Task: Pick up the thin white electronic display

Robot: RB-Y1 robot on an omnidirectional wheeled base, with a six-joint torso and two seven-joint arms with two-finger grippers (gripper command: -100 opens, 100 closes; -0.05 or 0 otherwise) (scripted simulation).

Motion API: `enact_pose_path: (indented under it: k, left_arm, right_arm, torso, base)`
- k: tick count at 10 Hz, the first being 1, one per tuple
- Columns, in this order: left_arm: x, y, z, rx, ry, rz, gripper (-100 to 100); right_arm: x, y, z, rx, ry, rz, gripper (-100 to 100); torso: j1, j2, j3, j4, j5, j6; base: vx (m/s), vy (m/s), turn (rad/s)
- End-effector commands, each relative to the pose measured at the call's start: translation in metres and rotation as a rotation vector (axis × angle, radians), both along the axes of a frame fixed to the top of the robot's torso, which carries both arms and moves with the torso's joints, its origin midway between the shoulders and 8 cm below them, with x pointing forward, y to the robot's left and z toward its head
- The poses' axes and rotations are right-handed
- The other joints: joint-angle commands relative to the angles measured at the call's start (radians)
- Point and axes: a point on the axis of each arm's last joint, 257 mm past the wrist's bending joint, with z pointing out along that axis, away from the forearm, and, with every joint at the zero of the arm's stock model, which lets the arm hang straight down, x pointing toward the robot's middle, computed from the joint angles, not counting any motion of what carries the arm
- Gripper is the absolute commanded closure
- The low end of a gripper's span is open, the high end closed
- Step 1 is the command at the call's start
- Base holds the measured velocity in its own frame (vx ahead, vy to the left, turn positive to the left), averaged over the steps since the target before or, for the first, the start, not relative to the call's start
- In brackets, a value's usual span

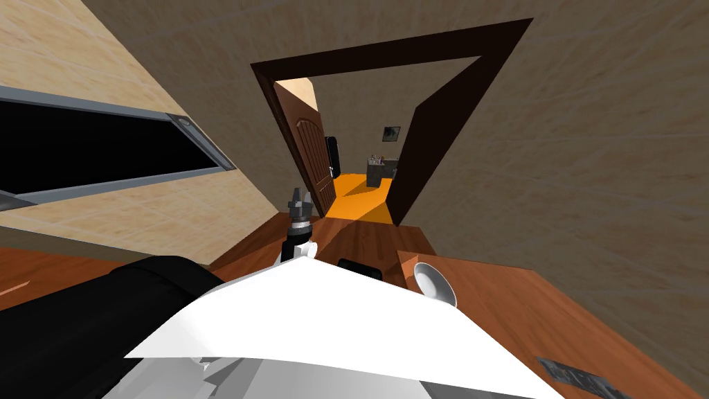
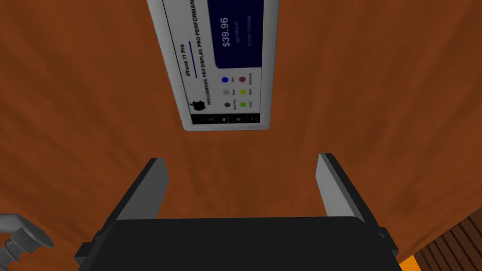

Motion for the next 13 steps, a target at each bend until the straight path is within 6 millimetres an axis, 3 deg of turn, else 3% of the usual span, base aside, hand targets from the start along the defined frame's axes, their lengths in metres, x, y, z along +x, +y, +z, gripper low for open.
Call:
enact_pose_path:
  k: [1, 6, 7, 8, 9, 11, 13]
  left_arm:
    - [0.000, 0.000, 0.000, 0.000, 0.000, 0.000, 0]
    - [0.000, 0.000, 0.000, 0.000, 0.000, 0.000, 0]
    - [0.000, 0.000, 0.000, 0.000, 0.000, 0.000, 0]
    - [0.000, 0.000, 0.000, 0.000, 0.000, 0.000, 0]
    - [0.000, 0.000, 0.000, 0.000, 0.000, 0.000, 0]
    - [0.000, 0.000, 0.000, 0.000, 0.000, 0.000, 0]
    - [0.000, 0.000, 0.000, 0.000, 0.000, 0.000, 0]
  right_arm:
    - [-0.019, -0.003, 0.005, -0.007, 0.040, 0.005, -100]
    - [-0.099, 0.007, 0.005, 0.006, 0.214, 0.029, -100]
    - [-0.090, 0.007, 0.003, 0.004, 0.192, 0.029, -100]
    - [-0.092, 0.007, 0.003, 0.004, 0.196, 0.029, 0]
    - [-0.092, 0.017, -0.007, 0.005, 0.195, 0.022, -100]
    - [-0.099, 0.011, -0.004, -0.010, 0.208, 0.013, -100]
    - [-0.092, 0.017, -0.007, 0.005, 0.195, 0.022, -100]
  torso:
    - [0.000, 0.000, 0.000, 0.000, 0.000, 0.000]
    - [0.002, 0.003, 0.002, 0.001, 0.000, 0.001]
    - [0.001, 0.004, 0.002, 0.001, 0.000, 0.001]
    - [0.002, 0.004, 0.002, 0.001, 0.000, 0.001]
    - [0.003, 0.004, 0.003, 0.001, 0.001, 0.001]
    - [0.000, 0.006, 0.003, 0.001, 0.000, 0.001]
    - [0.002, 0.005, 0.003, 0.001, 0.000, 0.001]
  base:
    - [0.051, -0.030, 0.062]
    - [0.021, -0.018, 0.088]
    - [0.003, -0.014, 0.009]
    - [0.000, 0.000, 0.000]
    - [-0.017, -0.030, 0.053]
    - [-0.011, -0.037, 0.014]
    - [0.000, -0.004, -0.002]
